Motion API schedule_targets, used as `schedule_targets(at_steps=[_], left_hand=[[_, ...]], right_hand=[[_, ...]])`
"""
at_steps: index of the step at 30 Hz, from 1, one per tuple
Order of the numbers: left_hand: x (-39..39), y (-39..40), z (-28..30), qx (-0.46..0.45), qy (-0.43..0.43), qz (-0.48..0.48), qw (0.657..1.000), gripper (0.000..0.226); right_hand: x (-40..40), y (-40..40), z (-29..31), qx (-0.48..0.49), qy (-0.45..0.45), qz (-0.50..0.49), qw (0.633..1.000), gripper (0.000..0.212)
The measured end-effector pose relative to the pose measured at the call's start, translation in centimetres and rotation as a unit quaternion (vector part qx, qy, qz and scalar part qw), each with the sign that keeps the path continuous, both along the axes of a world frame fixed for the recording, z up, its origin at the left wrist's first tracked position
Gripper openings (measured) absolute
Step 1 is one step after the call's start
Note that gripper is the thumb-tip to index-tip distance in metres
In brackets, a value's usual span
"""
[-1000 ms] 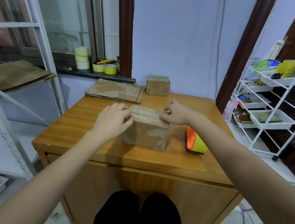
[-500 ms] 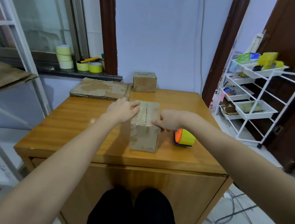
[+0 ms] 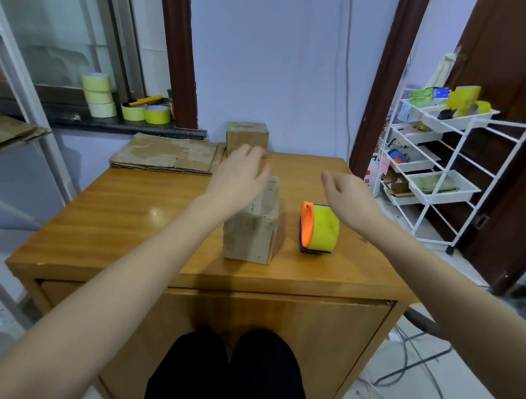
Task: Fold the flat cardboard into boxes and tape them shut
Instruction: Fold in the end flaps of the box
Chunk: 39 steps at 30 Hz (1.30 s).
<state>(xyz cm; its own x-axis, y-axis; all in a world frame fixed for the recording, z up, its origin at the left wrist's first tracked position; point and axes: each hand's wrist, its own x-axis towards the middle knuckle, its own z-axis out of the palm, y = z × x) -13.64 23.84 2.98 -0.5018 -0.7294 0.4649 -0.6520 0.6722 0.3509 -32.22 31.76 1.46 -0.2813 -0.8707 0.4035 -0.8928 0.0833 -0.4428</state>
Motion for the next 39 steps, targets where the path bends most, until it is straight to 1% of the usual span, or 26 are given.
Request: schedule_targets(at_steps=[2,4,7,9,11,12,14,15,17,19,22,26,28,29,31,32,33,34,37,39], left_hand=[[-1.8,2.5,0.0,-0.009,-0.007,-0.054,0.998,0.037],[-3.9,4.1,-1.1,0.023,-0.054,-0.092,0.994,0.036],[-6.2,5.3,-3.7,0.064,-0.135,-0.097,0.984,0.037],[-7.3,5.7,-5.3,0.092,-0.142,-0.085,0.982,0.047],[-8.0,6.2,-6.4,0.125,-0.132,-0.067,0.981,0.068],[-8.3,6.5,-6.9,0.139,-0.129,-0.057,0.980,0.076],[-8.6,6.9,-7.7,0.162,-0.123,-0.047,0.978,0.082],[-8.7,7.0,-8.1,0.175,-0.121,-0.043,0.976,0.082],[-8.9,7.1,-9.0,0.193,-0.120,-0.030,0.973,0.077],[-8.9,7.0,-9.8,0.179,-0.123,-0.009,0.976,0.070],[-9.0,6.8,-10.3,0.134,-0.141,0.015,0.981,0.062],[-9.0,6.6,-10.4,0.103,-0.140,0.018,0.985,0.061],[-8.8,6.7,-10.3,0.078,-0.134,0.006,0.988,0.055],[-8.7,6.9,-10.1,0.057,-0.129,-0.001,0.990,0.051],[-8.5,7.2,-9.5,0.010,-0.109,-0.014,0.994,0.047],[-8.4,7.3,-9.0,-0.009,-0.096,-0.020,0.995,0.045],[-8.3,7.3,-8.4,-0.020,-0.082,-0.025,0.996,0.043],[-8.1,7.2,-7.7,-0.027,-0.067,-0.027,0.997,0.040],[-7.8,6.8,-5.6,-0.034,-0.017,-0.043,0.998,0.033],[-7.8,6.5,-4.4,0.000,0.032,-0.072,0.997,0.030]], right_hand=[[-1.6,0.9,-0.6,-0.006,-0.039,-0.012,0.999,0.047],[-2.8,1.9,-1.8,0.018,-0.046,-0.031,0.998,0.045],[-3.9,3.0,-3.8,0.077,-0.038,-0.055,0.995,0.044],[-4.4,3.4,-5.1,0.104,-0.043,-0.056,0.992,0.037],[-4.8,3.6,-6.3,0.143,-0.048,-0.042,0.988,0.019],[-4.9,3.7,-6.9,0.160,-0.055,-0.026,0.985,0.013],[-4.9,3.7,-8.0,0.180,-0.066,0.001,0.981,0.022],[-4.8,3.7,-8.5,0.182,-0.063,0.006,0.981,0.027],[-4.6,3.5,-9.3,0.169,-0.042,0.010,0.985,0.030],[-4.5,3.3,-9.8,0.154,-0.036,0.018,0.987,0.030],[-4.4,3.4,-10.0,0.139,-0.024,0.046,0.989,0.032],[-4.7,3.8,-10.3,0.131,-0.027,0.065,0.989,0.036],[-4.8,4.0,-10.4,0.099,-0.020,0.056,0.993,0.033],[-4.7,4.2,-10.4,0.063,-0.013,0.041,0.997,0.033],[-4.7,4.8,-10.1,-0.044,0.014,0.013,0.999,0.045],[-4.8,5.0,-9.9,-0.096,0.043,0.014,0.994,0.053],[-5.0,5.2,-9.7,-0.143,0.084,0.022,0.986,0.057],[-5.2,5.4,-9.4,-0.175,0.127,0.034,0.976,0.056],[-5.6,6.1,-8.2,-0.223,0.249,0.057,0.941,0.042],[-5.7,6.4,-7.6,-0.242,0.289,0.064,0.924,0.040]])
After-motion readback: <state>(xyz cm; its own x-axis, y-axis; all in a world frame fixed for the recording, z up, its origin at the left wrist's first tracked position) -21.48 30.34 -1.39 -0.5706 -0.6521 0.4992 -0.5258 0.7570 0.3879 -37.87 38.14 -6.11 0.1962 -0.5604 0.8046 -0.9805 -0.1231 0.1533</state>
